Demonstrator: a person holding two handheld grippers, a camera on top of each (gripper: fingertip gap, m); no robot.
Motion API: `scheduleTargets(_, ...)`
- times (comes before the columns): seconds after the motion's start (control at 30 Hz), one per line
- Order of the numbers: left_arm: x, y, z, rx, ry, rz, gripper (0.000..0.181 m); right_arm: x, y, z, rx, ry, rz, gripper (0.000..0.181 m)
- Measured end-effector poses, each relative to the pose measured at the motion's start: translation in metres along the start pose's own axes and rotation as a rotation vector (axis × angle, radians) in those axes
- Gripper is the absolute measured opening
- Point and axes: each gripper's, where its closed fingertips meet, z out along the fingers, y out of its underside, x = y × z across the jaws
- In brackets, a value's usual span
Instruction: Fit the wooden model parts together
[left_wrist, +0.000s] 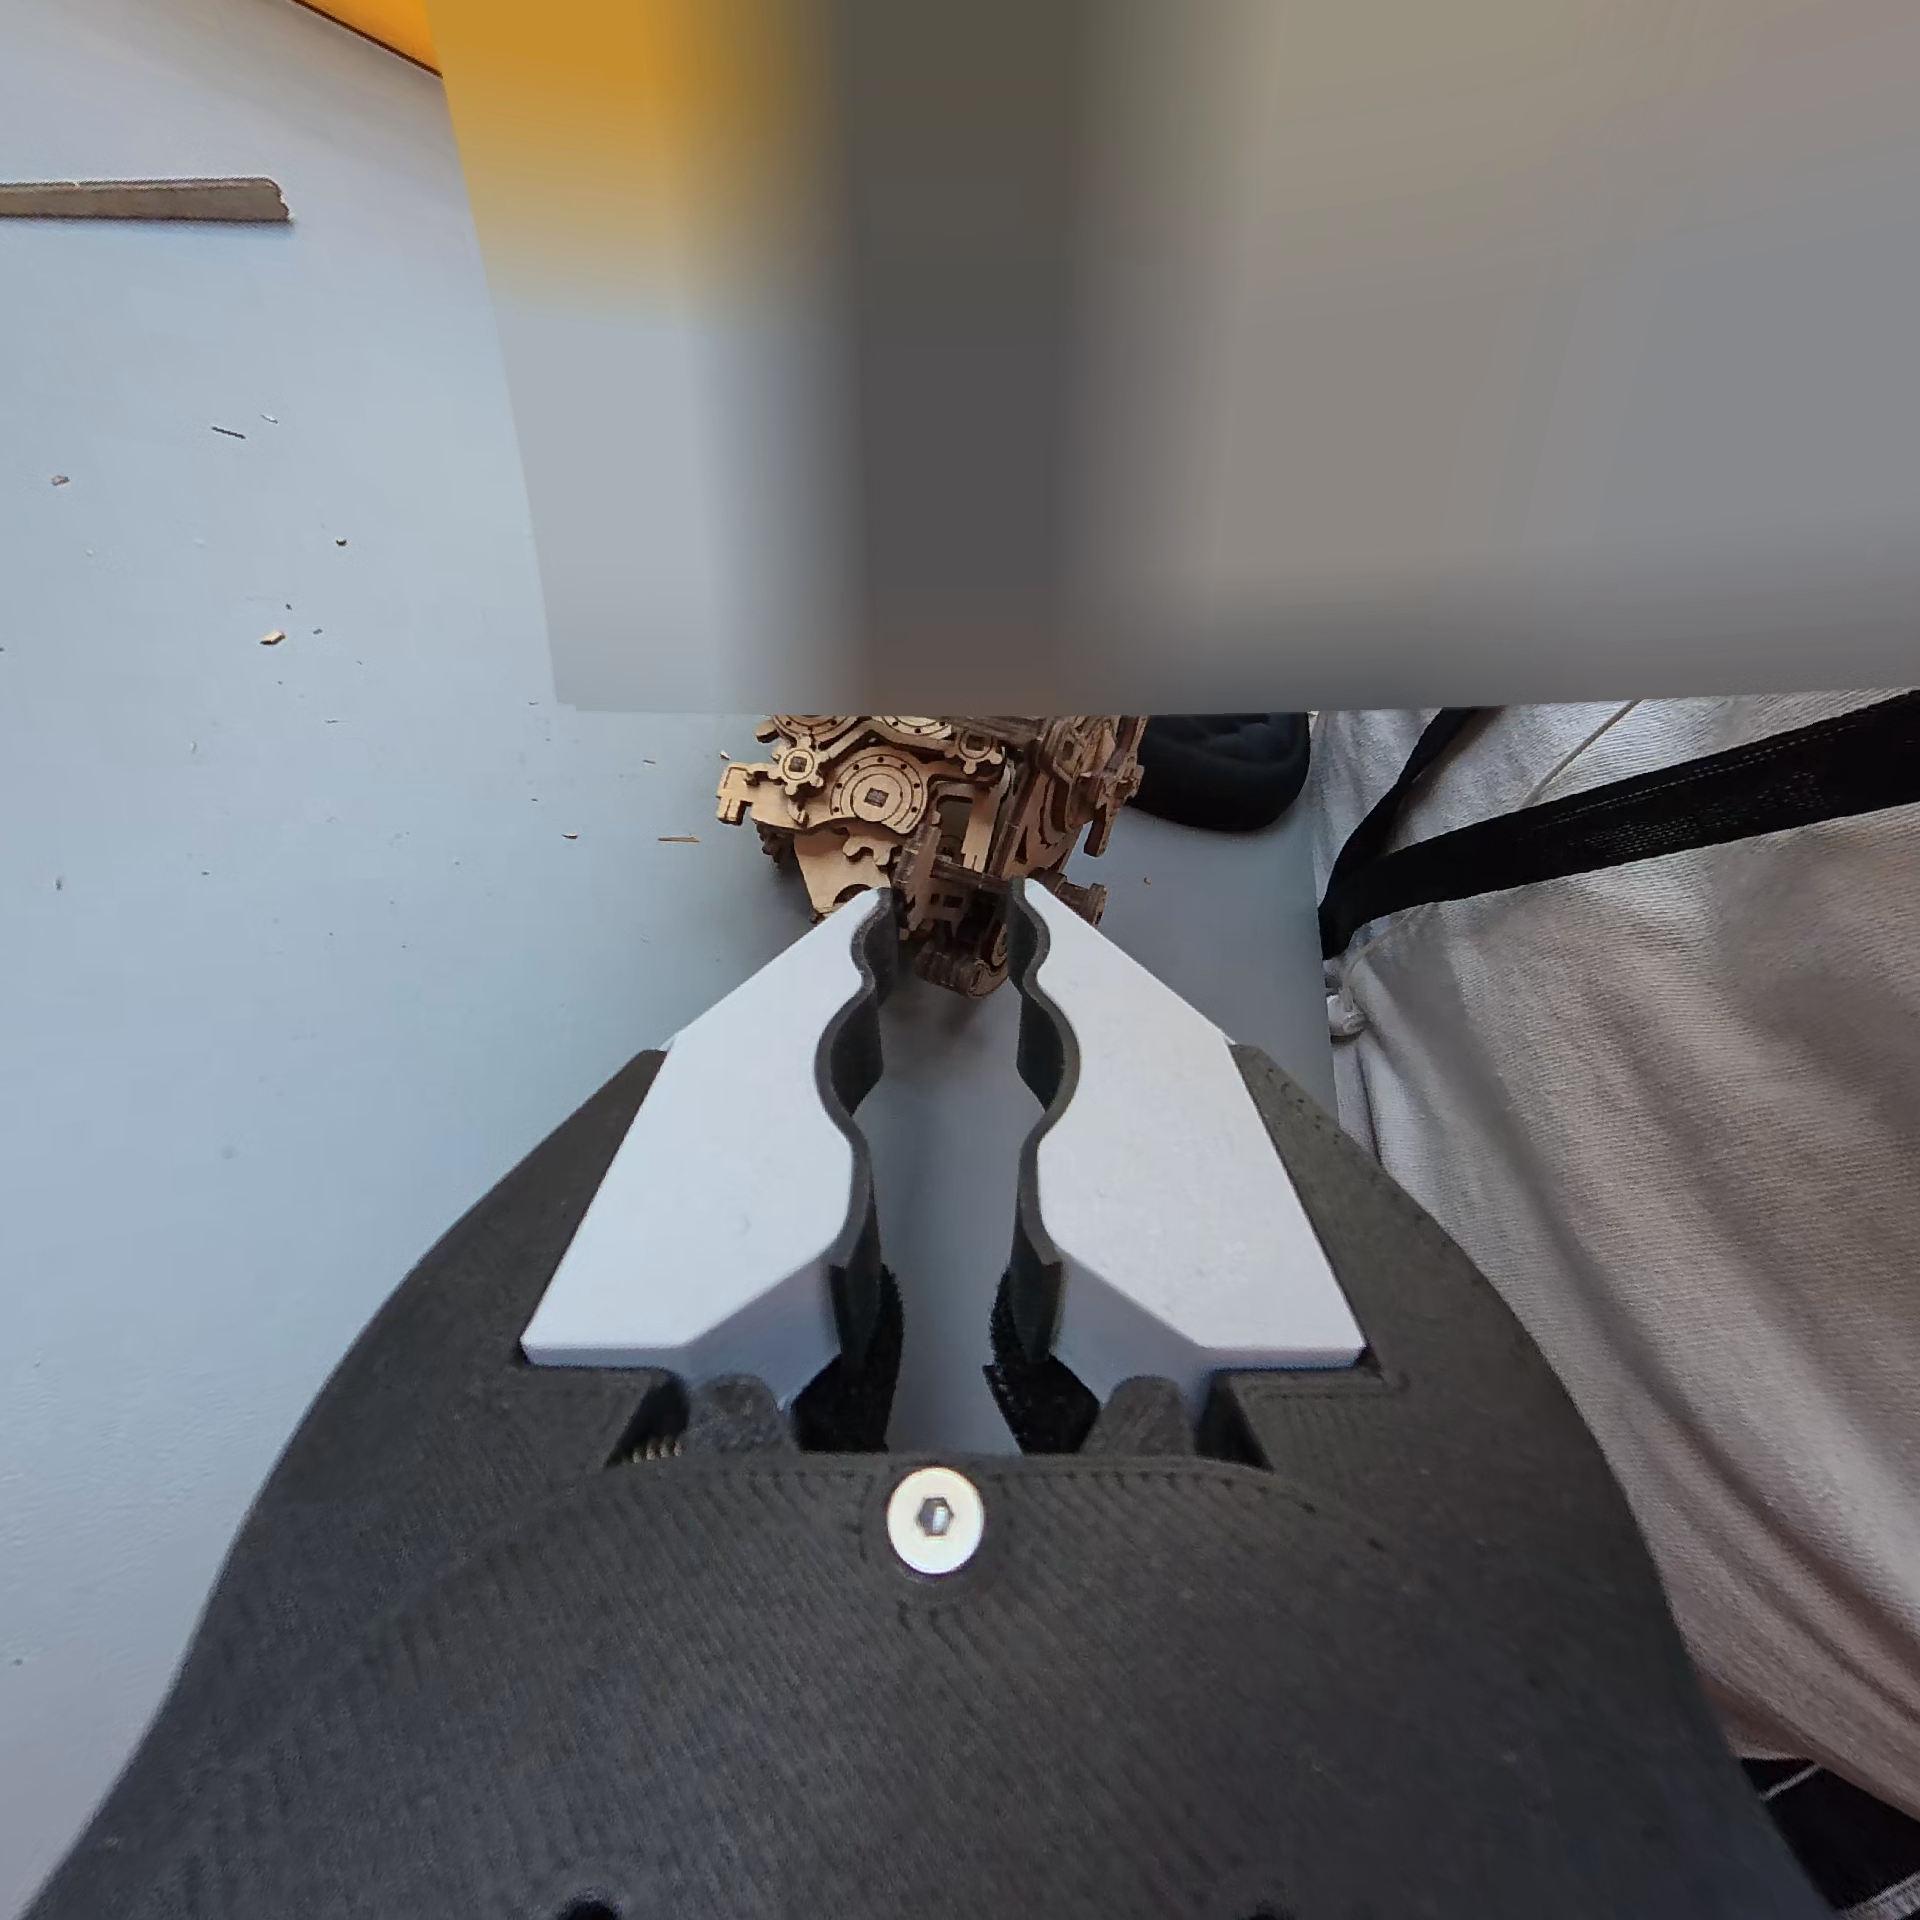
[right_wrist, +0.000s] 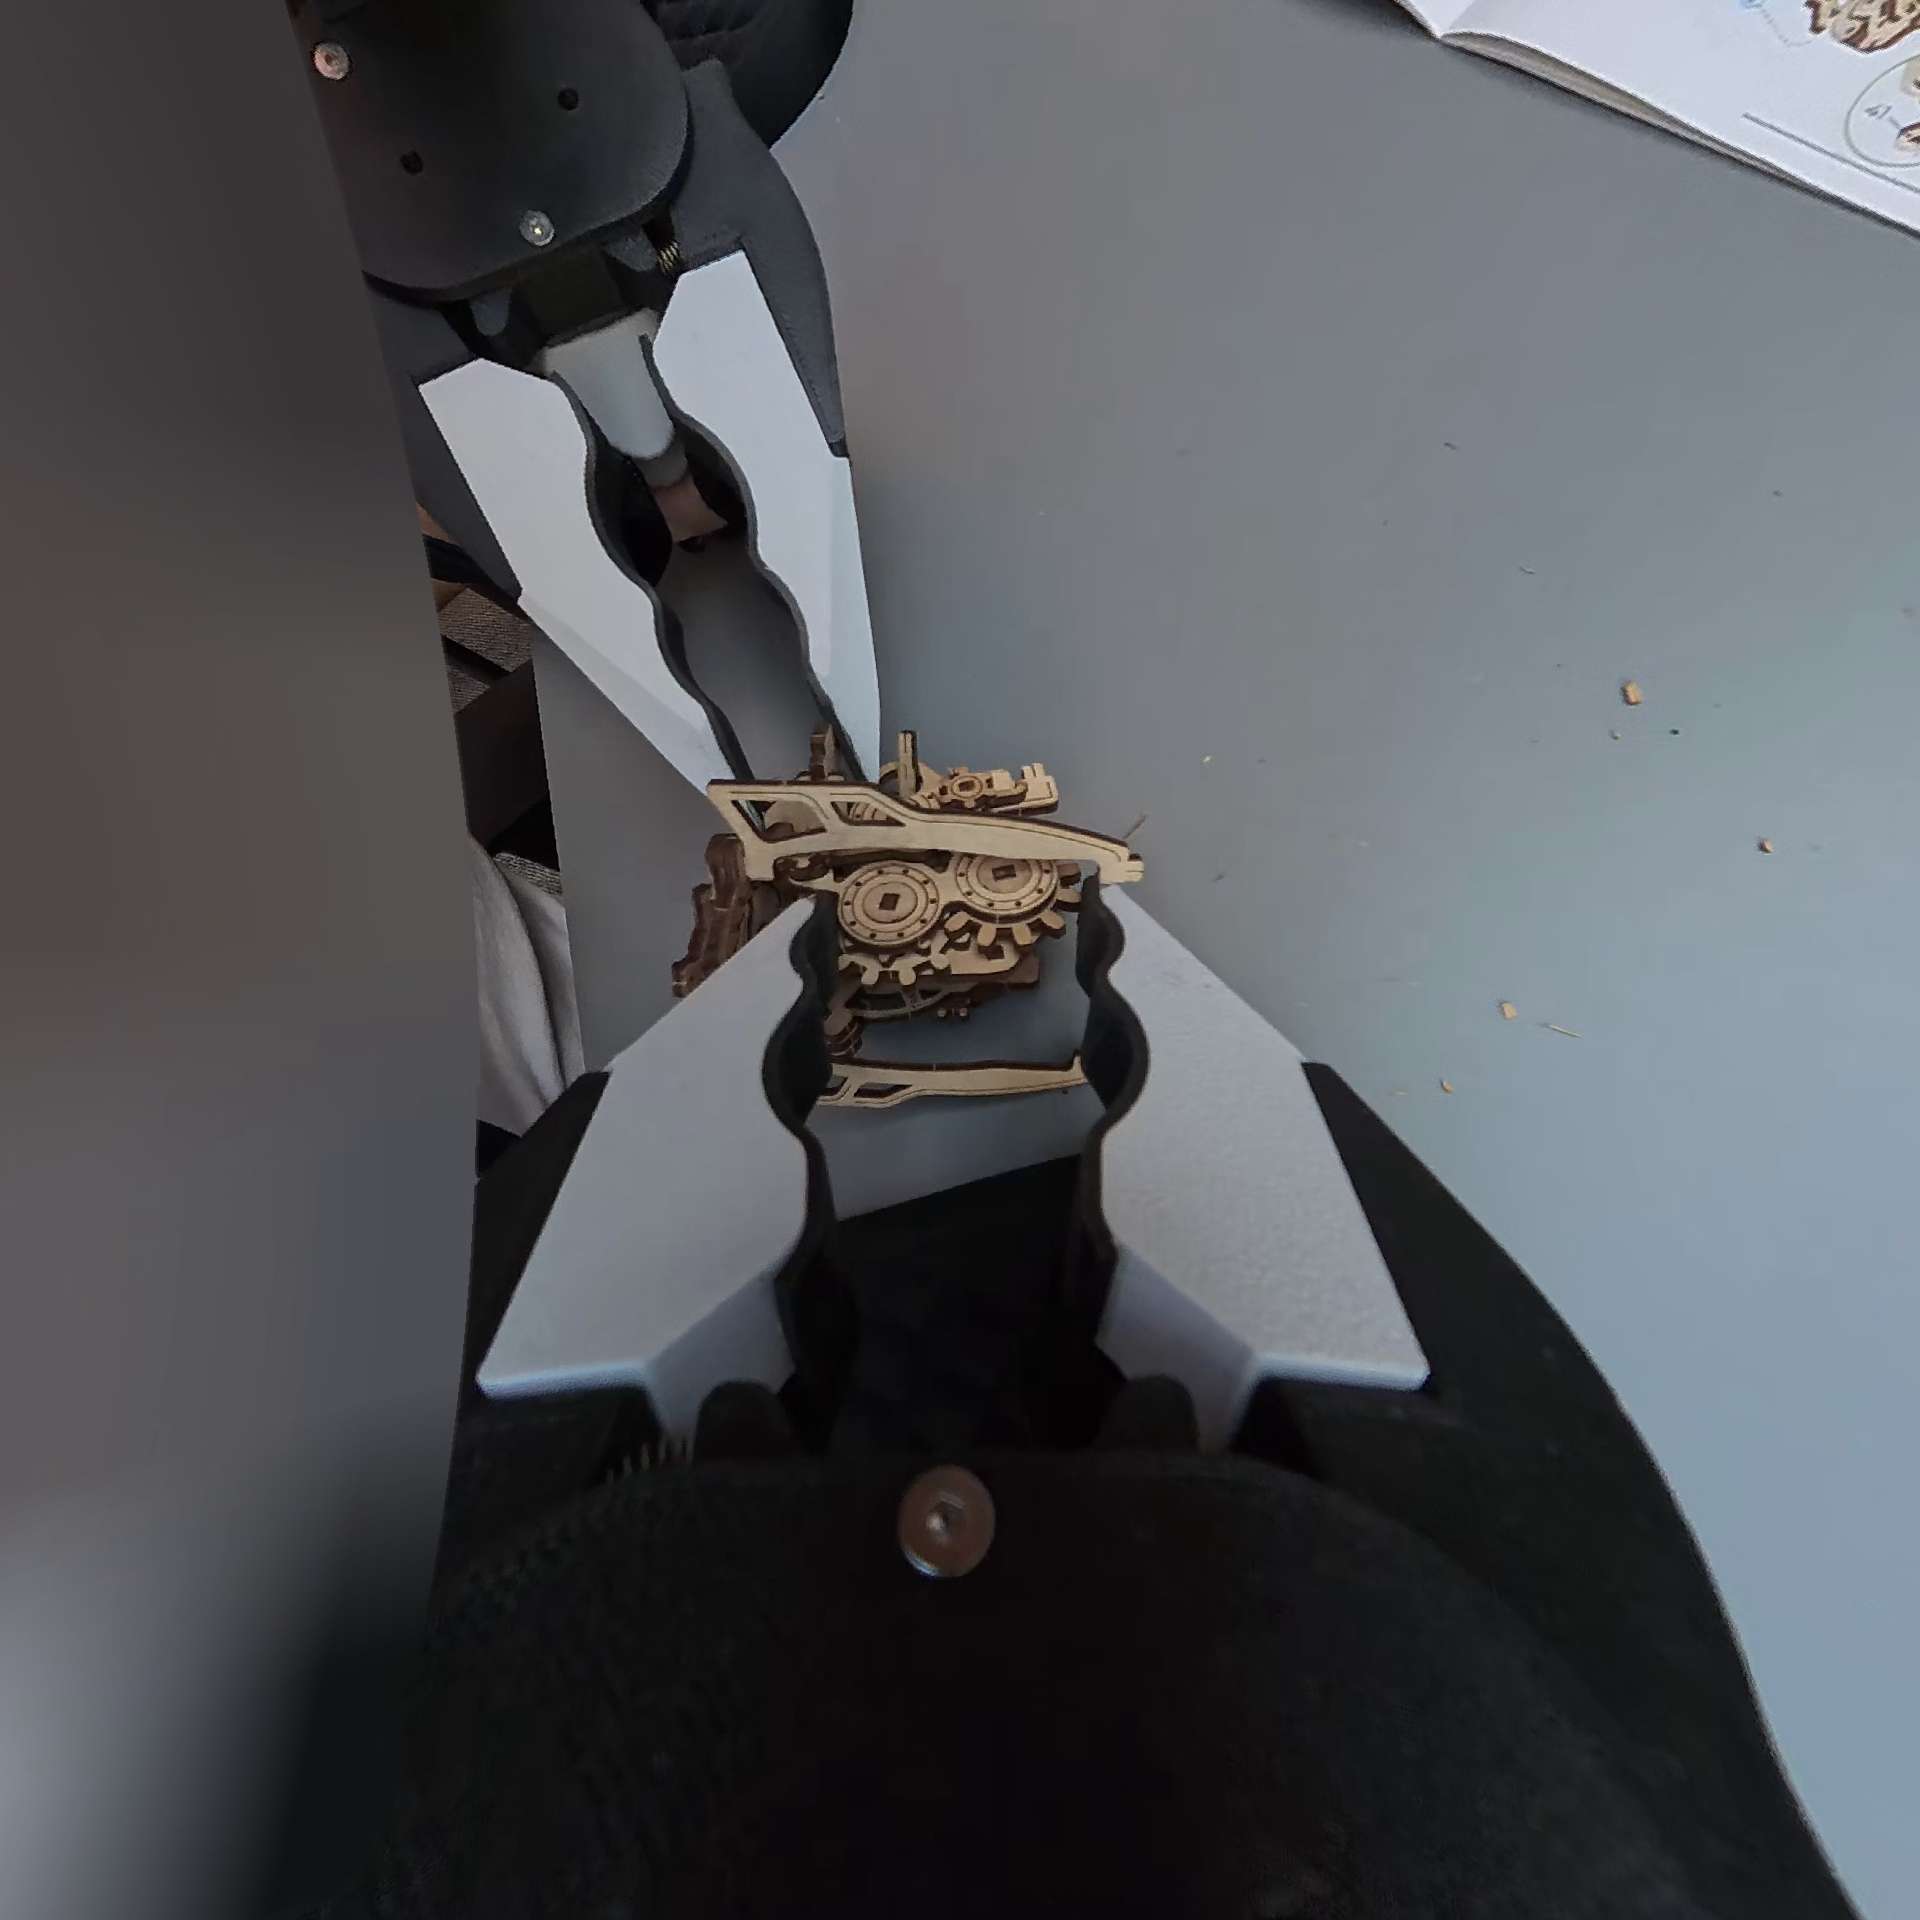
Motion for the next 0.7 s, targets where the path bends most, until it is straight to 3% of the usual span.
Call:
scheduleTargets(0.17, -0.004, 0.001, 0.003, -0.012, -0.054, 0.04, 0.023, 0.001, 0.001, 0.001, -0.004, 0.03, -0.021, 0.045)
scheduleTargets(0.53, -0.001, -0.013, -0.006, 0.089, 0.036, -0.028, 0.018, 0.002, 0.0, -0.005, 0.046, -0.076, 0.02, 0.046)
scheduleTargets(0.7, 0.001, -0.018, -0.013, 0.118, 0.034, 0.02, 0.019, 0.0, 0.003, -0.001, 0.021, -0.092, -0.024, 0.046)
